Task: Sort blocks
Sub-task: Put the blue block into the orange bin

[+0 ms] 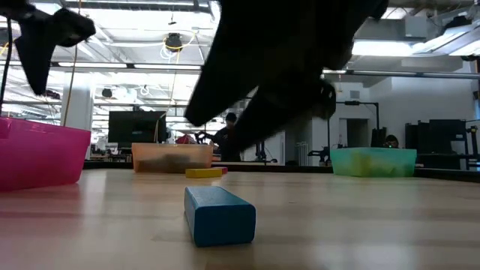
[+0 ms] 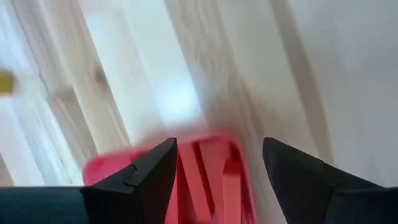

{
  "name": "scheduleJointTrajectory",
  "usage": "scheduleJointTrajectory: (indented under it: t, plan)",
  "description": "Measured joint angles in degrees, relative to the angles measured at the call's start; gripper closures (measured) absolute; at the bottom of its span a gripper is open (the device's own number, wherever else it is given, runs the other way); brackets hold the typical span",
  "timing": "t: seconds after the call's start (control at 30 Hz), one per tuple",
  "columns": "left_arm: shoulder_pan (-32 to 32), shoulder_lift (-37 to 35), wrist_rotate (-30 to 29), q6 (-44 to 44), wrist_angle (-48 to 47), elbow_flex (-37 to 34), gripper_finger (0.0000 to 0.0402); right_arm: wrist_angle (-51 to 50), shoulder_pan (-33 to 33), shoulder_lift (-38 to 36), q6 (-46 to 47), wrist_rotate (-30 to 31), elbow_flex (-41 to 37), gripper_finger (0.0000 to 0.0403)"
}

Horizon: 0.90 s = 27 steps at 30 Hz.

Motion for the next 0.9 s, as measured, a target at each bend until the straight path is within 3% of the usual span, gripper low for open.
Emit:
scheduleJointTrajectory:
  t: [0.3,0.63,0.9]
  plan:
    - [0.00,-1.92,-0.99,7.02,7.86,0.00,0.0168,-5.10,-0.05,7.34,2.41,-0.21,6.64,0.0143]
    - [0.09,-1.96,-1.12,9.90,10.74,0.00,0.0168,-27.80,0.37,16.44,1.14,3.09,23.41,0.0143]
    - [0.11,-1.96,-1.10,9.81,11.24,0.00,0.0168,-40.78,1.17,16.74,-3.32,5.88,26.63,0.0183]
